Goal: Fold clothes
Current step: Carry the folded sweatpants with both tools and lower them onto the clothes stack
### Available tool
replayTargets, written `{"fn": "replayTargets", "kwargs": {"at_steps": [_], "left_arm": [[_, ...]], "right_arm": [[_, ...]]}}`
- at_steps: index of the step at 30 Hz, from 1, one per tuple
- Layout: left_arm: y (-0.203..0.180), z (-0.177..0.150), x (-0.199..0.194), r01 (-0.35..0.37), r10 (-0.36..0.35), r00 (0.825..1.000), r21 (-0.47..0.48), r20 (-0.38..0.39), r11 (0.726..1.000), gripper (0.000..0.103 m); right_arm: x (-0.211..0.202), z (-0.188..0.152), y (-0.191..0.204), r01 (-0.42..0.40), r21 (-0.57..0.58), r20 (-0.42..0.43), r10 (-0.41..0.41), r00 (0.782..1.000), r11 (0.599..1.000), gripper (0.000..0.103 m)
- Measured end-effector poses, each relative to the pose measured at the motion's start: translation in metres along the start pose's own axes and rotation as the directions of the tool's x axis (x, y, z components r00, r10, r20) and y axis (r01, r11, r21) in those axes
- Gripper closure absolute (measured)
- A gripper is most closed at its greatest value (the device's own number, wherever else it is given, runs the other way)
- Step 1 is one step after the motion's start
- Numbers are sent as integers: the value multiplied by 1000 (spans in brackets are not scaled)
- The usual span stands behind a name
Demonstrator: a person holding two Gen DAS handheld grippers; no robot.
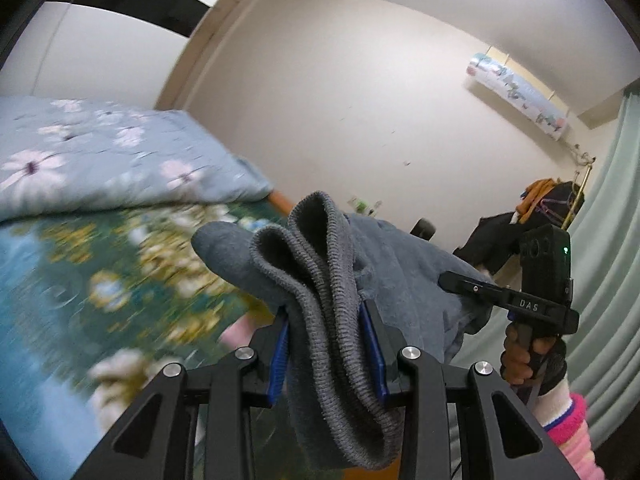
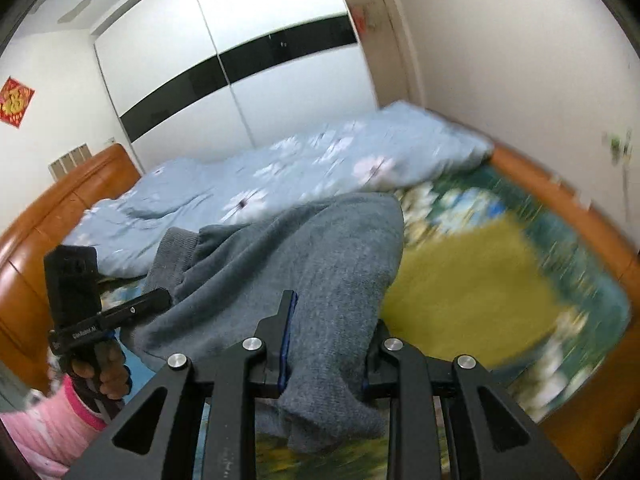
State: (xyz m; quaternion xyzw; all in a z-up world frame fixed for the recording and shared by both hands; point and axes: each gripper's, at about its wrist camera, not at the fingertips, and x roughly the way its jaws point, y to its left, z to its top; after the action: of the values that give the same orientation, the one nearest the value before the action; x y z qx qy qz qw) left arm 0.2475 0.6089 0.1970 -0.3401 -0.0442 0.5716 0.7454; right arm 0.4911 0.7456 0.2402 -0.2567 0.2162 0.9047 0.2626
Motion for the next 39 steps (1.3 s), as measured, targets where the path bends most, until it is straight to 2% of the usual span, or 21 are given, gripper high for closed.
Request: {"fn": "replayTargets", "kwargs": {"at_steps": [4,7,11,13,15,16,18,22,25,28,30,32,34,37,39], "left_arm": [[-3,13,73,87,-86,996,-41,17,995,68],[14,-8,116,140,-143,990,-110,-18,984,68],[37,-53,159,132,-154,980,-164,-126,978,68],[47,-66,165,136,-160,978,-170,-132,976,68],[51,-67,165,148,-171,977,-173,-129,974,67],[50,-65,165,145,-168,976,-165,-136,976,67],[43,-60,160,123,-143,979,-138,-147,983,67],[35,-48,150,88,-106,979,-113,-172,990,67],[31,-34,130,54,-66,981,-69,-181,996,66],[26,-15,99,-17,19,993,15,-118,1000,65],[21,0,87,-43,45,996,31,-80,999,61],[8,11,85,-32,36,997,52,-70,998,59],[-14,15,87,-23,32,997,121,-69,992,48],[-34,5,97,-15,34,996,220,-83,975,46],[-37,-3,105,-7,32,995,247,-97,969,45]], "right_arm": [[-5,26,-65,55,23,45,-56,997,998,78],[9,23,-119,69,123,49,-76,996,990,77],[47,-12,-186,95,287,-5,-98,995,953,75],[67,-35,-212,114,363,-38,-108,993,925,67],[71,-52,-231,56,433,-1,-62,998,900,56],[70,-57,-236,25,453,26,-42,999,891,56],[69,-59,-236,13,466,44,-38,998,885,55],[61,-47,-224,45,456,16,-59,998,889,55],[42,-36,-211,124,421,-4,-135,991,898,53],[11,-31,-211,237,432,-17,-255,967,870,53],[-7,-30,-206,269,432,8,-302,953,861,53],[-15,-27,-193,261,406,41,-303,952,876,53],[-15,-22,-176,262,359,51,-299,953,896,53],[1,-24,-147,293,236,17,-306,952,926,53],[18,-31,-136,318,158,-30,-318,948,935,53]]}}
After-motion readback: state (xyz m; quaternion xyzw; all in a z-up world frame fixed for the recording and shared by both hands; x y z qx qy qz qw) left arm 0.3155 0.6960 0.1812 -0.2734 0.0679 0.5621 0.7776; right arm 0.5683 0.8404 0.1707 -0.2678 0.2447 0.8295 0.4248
